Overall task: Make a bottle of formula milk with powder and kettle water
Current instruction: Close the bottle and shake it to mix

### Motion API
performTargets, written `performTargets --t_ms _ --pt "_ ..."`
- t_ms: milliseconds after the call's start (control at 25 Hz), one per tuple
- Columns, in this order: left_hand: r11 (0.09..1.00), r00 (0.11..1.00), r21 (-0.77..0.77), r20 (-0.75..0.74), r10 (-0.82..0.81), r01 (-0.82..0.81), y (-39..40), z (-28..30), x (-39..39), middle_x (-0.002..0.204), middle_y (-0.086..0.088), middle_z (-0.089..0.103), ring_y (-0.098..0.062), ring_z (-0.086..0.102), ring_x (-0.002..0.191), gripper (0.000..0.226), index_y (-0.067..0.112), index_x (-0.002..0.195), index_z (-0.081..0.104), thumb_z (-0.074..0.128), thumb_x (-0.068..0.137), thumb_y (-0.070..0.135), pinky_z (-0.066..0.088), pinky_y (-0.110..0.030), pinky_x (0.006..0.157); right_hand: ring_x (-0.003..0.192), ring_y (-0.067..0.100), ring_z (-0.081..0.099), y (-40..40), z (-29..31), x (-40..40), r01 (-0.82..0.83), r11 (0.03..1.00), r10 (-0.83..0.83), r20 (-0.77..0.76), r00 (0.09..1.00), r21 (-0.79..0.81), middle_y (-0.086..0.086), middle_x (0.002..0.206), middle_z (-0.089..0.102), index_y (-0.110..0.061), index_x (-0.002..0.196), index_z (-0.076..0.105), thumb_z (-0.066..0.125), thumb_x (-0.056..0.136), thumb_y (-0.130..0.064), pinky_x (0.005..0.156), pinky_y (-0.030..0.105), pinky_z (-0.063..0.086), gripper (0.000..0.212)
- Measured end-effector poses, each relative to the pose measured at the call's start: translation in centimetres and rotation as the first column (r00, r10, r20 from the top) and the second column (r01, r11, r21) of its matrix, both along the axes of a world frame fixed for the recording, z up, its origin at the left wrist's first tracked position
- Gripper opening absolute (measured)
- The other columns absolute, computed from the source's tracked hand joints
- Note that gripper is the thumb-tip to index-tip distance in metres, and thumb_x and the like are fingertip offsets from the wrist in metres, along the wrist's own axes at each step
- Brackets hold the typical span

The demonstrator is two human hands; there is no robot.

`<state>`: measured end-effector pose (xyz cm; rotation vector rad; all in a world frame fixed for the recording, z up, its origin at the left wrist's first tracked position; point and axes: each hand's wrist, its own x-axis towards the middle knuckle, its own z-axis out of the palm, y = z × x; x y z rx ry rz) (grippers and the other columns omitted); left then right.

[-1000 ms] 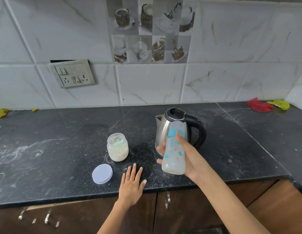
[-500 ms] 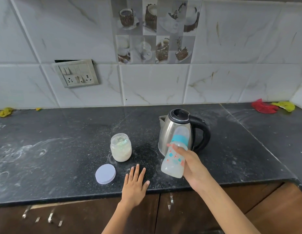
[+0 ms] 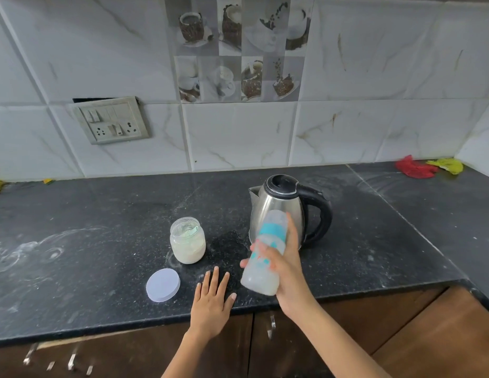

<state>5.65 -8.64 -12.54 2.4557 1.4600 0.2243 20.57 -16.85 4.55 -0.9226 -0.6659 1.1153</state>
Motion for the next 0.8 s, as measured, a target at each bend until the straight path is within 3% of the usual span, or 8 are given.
performTargets --t_ms 120,240,360,480,600,640,720,800 --pt "1.0 1.0 0.014 0.02 0.014 -0.015 -0.3 0.0 0.4 0.153 0.002 -0.01 -0.021 -0.01 0.143 0.106 0.026 0.148 0.005 -0.033 0.062 0.074 -0.008 -0.035 0.11 0.075 0.024 0.069 0.1 0.2 -0.4 0.085 0.995 -0.096 -0.215 0.972 -0.061 0.016 0.106 0.057 -0.033 0.139 0.037 0.065 0.083 -0.02 0.061 0.042 0.059 0.064" --pt "1.0 1.0 0.029 0.003 0.0 0.0 -0.3 -0.4 0.0 0.152 0.002 -0.008 -0.024 -0.006 0.144 0.1 0.025 0.146 0.001 -0.032 0.065 0.072 -0.008 -0.035 0.11 0.076 0.028 0.065 -0.1 0.0 -1.3 -0.048 0.999 0.043 -0.18 0.983 -0.021 0.017 0.099 0.057 -0.028 0.136 0.042 0.068 0.073 -0.022 0.057 0.038 0.057 0.068" --pt "0.999 1.0 0.036 0.026 0.009 -0.009 -0.5 0.0 0.4 0.15 0.004 -0.014 -0.018 -0.017 0.139 0.105 0.027 0.149 0.005 -0.034 0.063 0.072 -0.01 -0.034 0.109 0.065 0.019 0.069 0.1 0.0 -0.8 0.034 0.998 -0.047 -0.293 0.955 -0.052 0.009 0.092 0.061 -0.018 0.132 0.045 0.062 0.083 -0.028 0.055 0.034 0.058 0.052" --pt "0.999 1.0 0.039 0.007 -0.002 0.002 -0.3 -0.3 0.0 0.149 0.004 -0.015 -0.022 -0.011 0.143 0.105 0.026 0.149 0.004 -0.034 0.062 0.072 -0.009 -0.035 0.11 0.067 0.024 0.065 0.0 0.4 -0.8 -0.09 0.996 0.082 -0.222 0.972 -0.027 0.012 0.09 0.061 -0.019 0.133 0.045 0.069 0.069 -0.027 0.054 0.034 0.055 0.069" --pt "0.998 0.999 0.056 0.034 0.002 -0.004 -0.3 -0.5 0.2 0.153 0.002 -0.008 -0.02 -0.014 0.139 0.1 0.026 0.149 0.009 -0.029 0.068 0.072 -0.008 -0.035 0.11 0.065 0.018 0.066 0.0 0.1 -0.2 -0.049 0.997 0.028 -0.303 0.953 -0.06 0.009 0.09 0.063 -0.012 0.12 0.053 0.067 0.079 -0.032 0.051 0.03 0.056 0.047" --pt "0.998 0.999 0.056 0.035 0.001 -0.003 -0.4 -0.5 0.3 0.154 0.001 -0.004 -0.02 -0.012 0.139 0.098 0.026 0.148 0.01 -0.026 0.07 0.072 -0.006 -0.036 0.11 0.066 0.018 0.065 0.0 0.3 -0.2 -0.092 0.994 0.069 -0.307 0.949 -0.061 0.009 0.09 0.063 -0.012 0.116 0.055 0.071 0.074 -0.036 0.051 0.03 0.056 0.051" --pt "0.999 1.0 0.041 0.015 -0.003 0.002 -0.1 -0.6 0.2 0.155 0.001 -0.001 -0.022 -0.006 0.142 0.096 0.026 0.148 0.012 -0.024 0.072 0.072 -0.005 -0.036 0.11 0.067 0.02 0.065 0.1 0.8 -0.6 -0.193 0.98 0.171 -0.286 0.943 -0.052 0.01 0.09 0.064 -0.013 0.122 0.051 0.083 0.057 -0.039 0.052 0.032 0.055 0.077" --pt "1.0 1.0 0.029 0.025 0.007 -0.008 0.0 -0.7 0.0 0.155 0.0 0.004 -0.025 0.002 0.144 0.093 0.025 0.148 0.019 -0.02 0.077 0.071 0.0 -0.038 0.111 0.067 0.019 0.067 0.3 0.3 -0.8 -0.125 0.991 0.103 -0.299 0.949 -0.054 0.01 0.092 0.064 -0.013 0.128 0.048 0.082 0.06 -0.04 0.053 0.031 0.055 0.08"
